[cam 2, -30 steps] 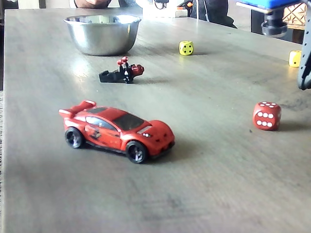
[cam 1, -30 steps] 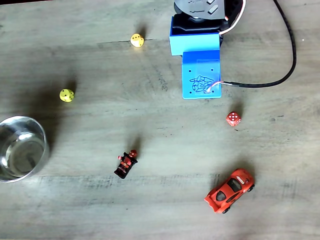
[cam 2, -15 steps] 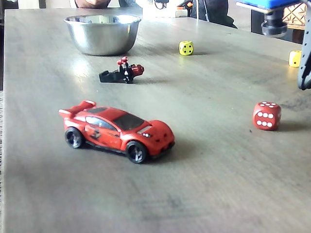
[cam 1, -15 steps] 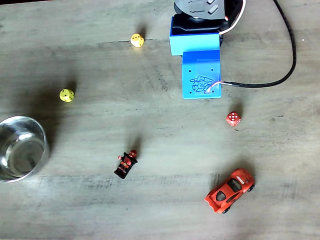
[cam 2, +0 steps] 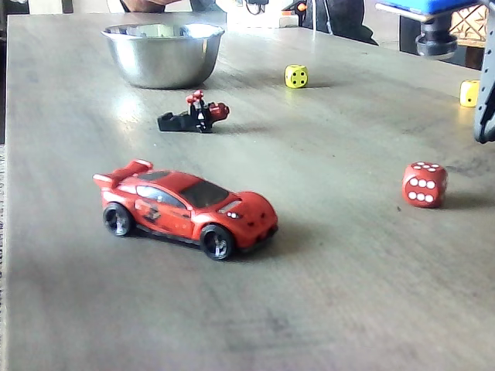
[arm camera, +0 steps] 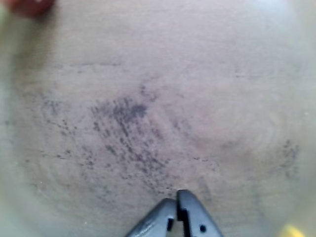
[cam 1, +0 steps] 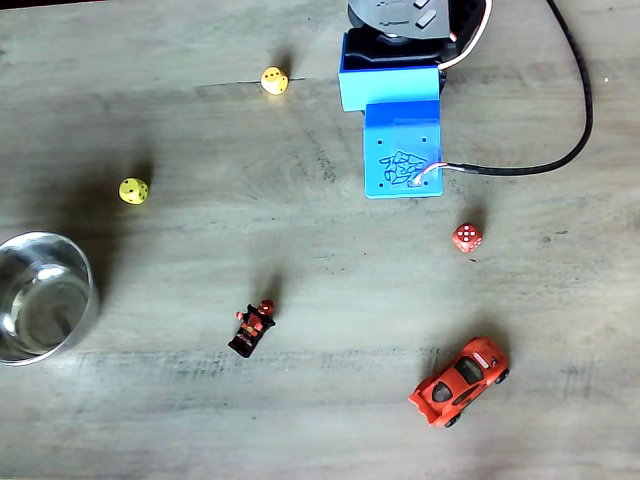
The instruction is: Pick up the lego figure and place in bowl
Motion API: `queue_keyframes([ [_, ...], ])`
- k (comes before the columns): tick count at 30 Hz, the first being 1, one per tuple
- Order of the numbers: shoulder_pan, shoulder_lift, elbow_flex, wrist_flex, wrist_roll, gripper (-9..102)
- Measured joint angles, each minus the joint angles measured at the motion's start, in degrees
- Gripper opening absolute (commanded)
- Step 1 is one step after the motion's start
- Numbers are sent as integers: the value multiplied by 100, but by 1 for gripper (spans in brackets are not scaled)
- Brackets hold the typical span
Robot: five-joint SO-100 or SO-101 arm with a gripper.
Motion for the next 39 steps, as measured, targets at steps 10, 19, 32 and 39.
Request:
queue_keyframes([
  [10,0,0,0,0,0,0],
  [19,0,0,0,0,0,0],
  [32,0,0,0,-940,-35,0],
  [39,0,0,0,-2101,-44,0],
])
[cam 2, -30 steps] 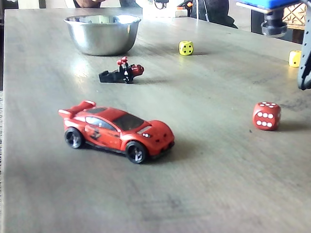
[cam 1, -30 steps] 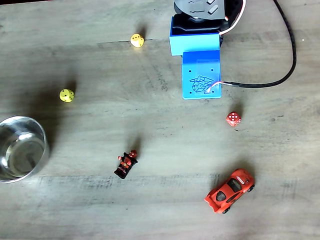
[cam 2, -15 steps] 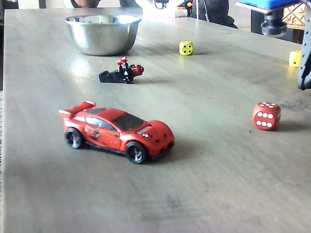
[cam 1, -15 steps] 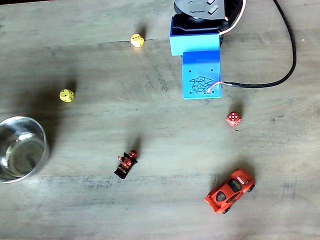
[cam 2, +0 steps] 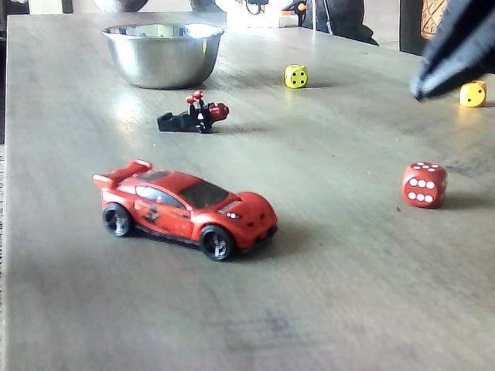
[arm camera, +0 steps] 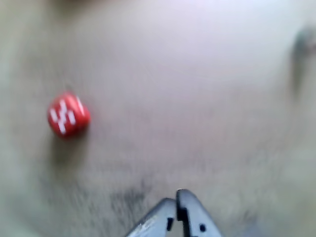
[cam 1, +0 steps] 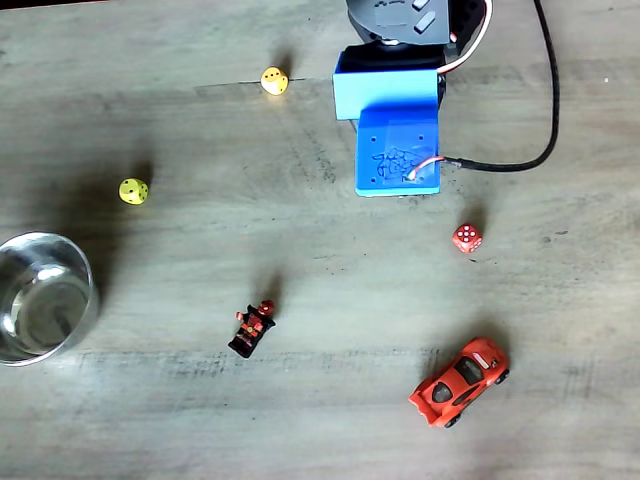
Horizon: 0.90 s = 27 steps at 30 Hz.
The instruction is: Pick up the lego figure and place in bowl
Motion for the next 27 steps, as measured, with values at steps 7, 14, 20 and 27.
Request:
queue_keyframes([
  [7,-18,0,0,-703,0,-1],
  [14,18,0,0,-1116,0,-1],
  [20,18,-9,0,-1195,0,-1],
  [27,18,-413,0,-1195,0,-1],
])
